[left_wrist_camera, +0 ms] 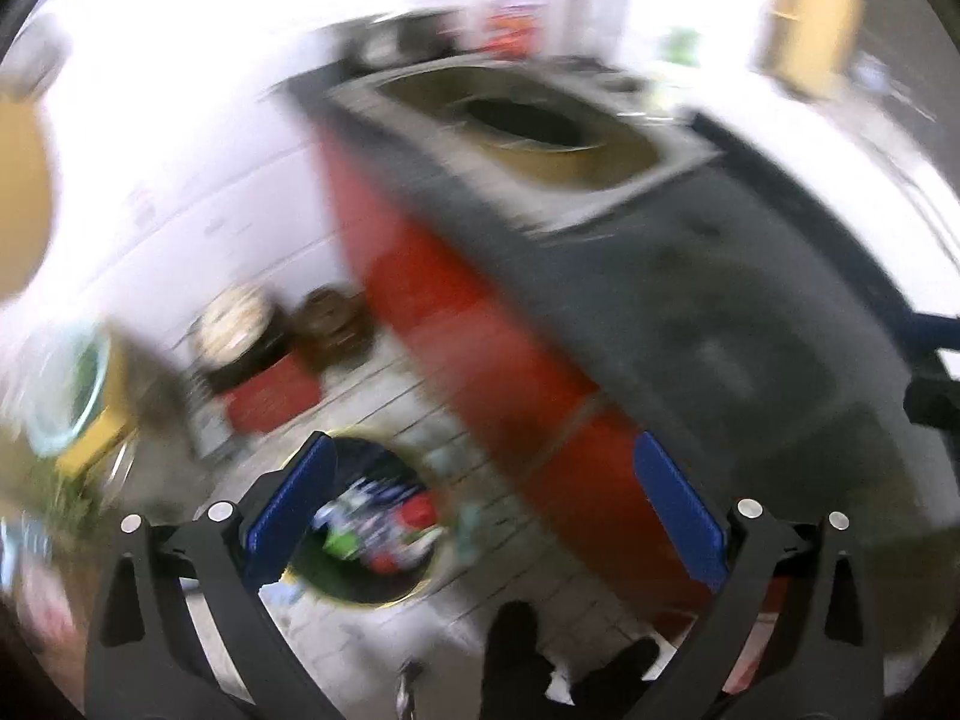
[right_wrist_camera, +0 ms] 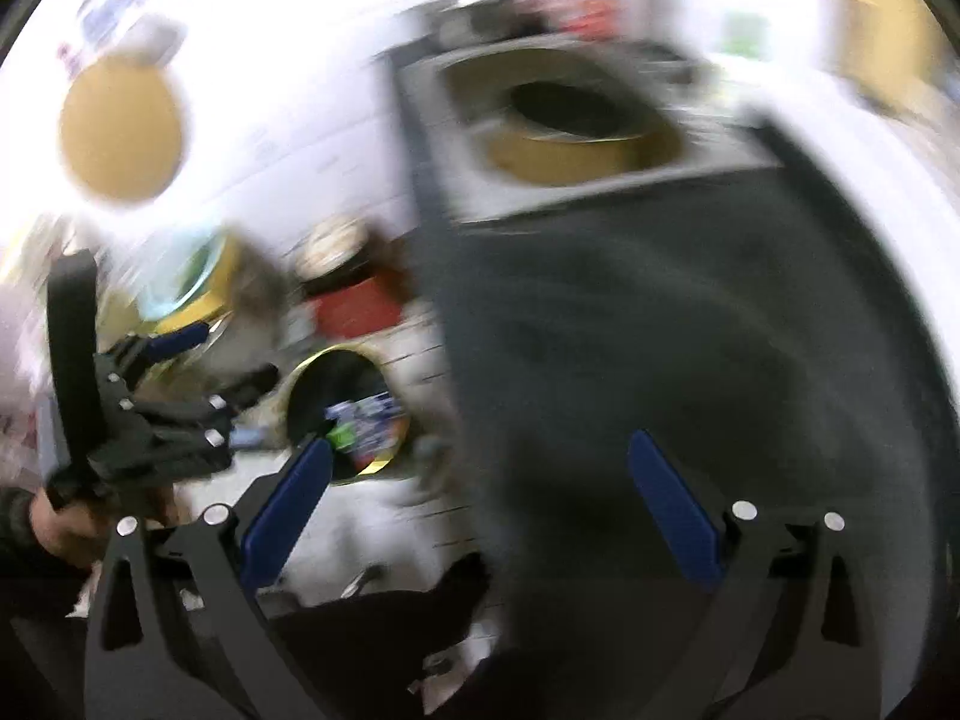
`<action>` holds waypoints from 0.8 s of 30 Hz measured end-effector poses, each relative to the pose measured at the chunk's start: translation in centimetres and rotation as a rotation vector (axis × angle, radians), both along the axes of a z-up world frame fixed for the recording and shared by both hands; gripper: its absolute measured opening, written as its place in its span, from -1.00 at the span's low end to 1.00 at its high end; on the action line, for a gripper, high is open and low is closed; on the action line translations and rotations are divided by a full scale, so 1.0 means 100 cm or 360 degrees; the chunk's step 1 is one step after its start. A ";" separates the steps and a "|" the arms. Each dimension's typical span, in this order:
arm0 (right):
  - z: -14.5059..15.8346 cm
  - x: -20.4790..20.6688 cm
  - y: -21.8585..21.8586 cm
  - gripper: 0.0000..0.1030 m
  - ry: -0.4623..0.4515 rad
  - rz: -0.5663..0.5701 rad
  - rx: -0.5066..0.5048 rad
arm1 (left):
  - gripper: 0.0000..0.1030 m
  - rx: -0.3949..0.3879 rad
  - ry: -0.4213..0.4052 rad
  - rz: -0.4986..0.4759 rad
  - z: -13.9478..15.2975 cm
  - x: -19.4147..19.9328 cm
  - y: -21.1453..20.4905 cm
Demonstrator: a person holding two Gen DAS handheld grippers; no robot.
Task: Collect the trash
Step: 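Bring both tools back over the empty countertop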
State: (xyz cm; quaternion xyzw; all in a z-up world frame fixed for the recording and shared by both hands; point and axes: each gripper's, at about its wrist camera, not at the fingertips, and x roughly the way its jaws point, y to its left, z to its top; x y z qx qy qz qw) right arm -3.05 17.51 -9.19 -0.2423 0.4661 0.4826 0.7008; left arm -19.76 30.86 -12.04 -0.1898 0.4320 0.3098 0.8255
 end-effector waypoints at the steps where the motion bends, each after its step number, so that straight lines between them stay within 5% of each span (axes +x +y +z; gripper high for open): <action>1: 0.009 0.011 -0.025 0.86 -0.0024 -0.0096 0.0015 | 0.87 0.0027 -0.0016 -0.0113 0.010 0.024 -0.016; 8: 0.048 0.061 -0.236 0.86 -0.0135 -0.1014 0.0066 | 0.87 0.0135 -0.0083 -0.0793 0.054 0.153 -0.132; 14: 0.059 0.053 -0.370 0.86 -0.0194 -0.1573 0.0063 | 0.87 0.0091 -0.0052 -0.1067 0.064 0.213 -0.211; 18: 0.060 0.042 -0.430 0.86 -0.0208 -0.1781 0.0062 | 0.87 0.0117 -0.0008 -0.1190 0.067 0.236 -0.254; 24: 0.051 0.036 -0.475 0.86 -0.0203 -0.1866 0.0024 | 0.87 0.0141 0.0019 -0.1251 0.069 0.245 -0.289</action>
